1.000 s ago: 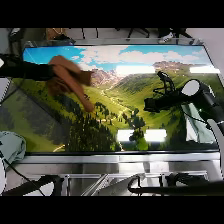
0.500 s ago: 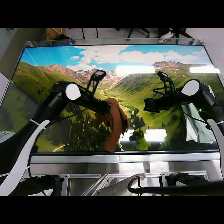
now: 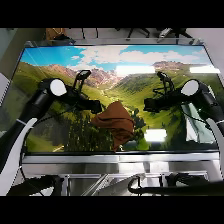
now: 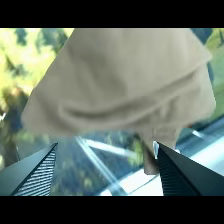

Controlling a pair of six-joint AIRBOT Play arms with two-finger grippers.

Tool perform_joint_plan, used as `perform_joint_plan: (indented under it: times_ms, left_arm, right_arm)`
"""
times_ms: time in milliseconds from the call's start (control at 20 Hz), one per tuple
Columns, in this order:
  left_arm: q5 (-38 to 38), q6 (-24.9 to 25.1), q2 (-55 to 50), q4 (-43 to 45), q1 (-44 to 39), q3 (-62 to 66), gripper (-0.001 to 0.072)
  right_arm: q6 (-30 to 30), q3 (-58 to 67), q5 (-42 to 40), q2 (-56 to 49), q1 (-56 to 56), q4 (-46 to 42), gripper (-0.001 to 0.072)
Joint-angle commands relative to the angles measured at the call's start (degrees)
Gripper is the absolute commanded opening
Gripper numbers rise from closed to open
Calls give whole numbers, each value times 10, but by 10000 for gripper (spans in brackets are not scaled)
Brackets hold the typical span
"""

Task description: Fold the shirts.

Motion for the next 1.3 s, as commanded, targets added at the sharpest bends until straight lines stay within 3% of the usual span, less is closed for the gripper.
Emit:
perform_joint_plan:
  times_ms: [0, 250, 300, 350, 400, 450, 650, 850, 1050, 1250]
  left_arm:
    - [-78, -3, 49, -1, 32, -1, 669]
    - [-45, -27, 148, -2, 5, -119, 670]
    - [-31, -38, 171, -2, -8, -162, 669]
    - [-13, -47, 192, -2, -23, -204, 670]
    - [13, -58, 214, -2, -39, -251, 670]
    - [45, -74, 233, -2, -54, -294, 670]
    - [213, -146, 275, -11, -130, -433, 670]
    - [369, -146, 238, -62, -178, -471, 670]
    - [391, -136, 152, -61, -135, -418, 671]
    - [384, -104, 61, -62, -72, -340, 671]
  right_arm:
    - [0, 0, 2, -8, 0, 1, 19]
    - [0, 0, 2, -14, 0, 9, 30]
    - [-1, 0, 2, -14, 0, 9, 99]
    - [-1, 0, 2, -14, 0, 9, 366]
    - [-1, 0, 2, -15, 0, 9, 563]
    - [-9, 0, 1, -16, 0, 9, 608]
    - [-39, 0, 1, -41, 2, 26, 599]
    - [-60, 0, 10, -89, 42, 39, 599]
    - [-89, 0, 35, -120, 99, 39, 599]
    - [-103, -4, -2, -126, 139, 39, 599]
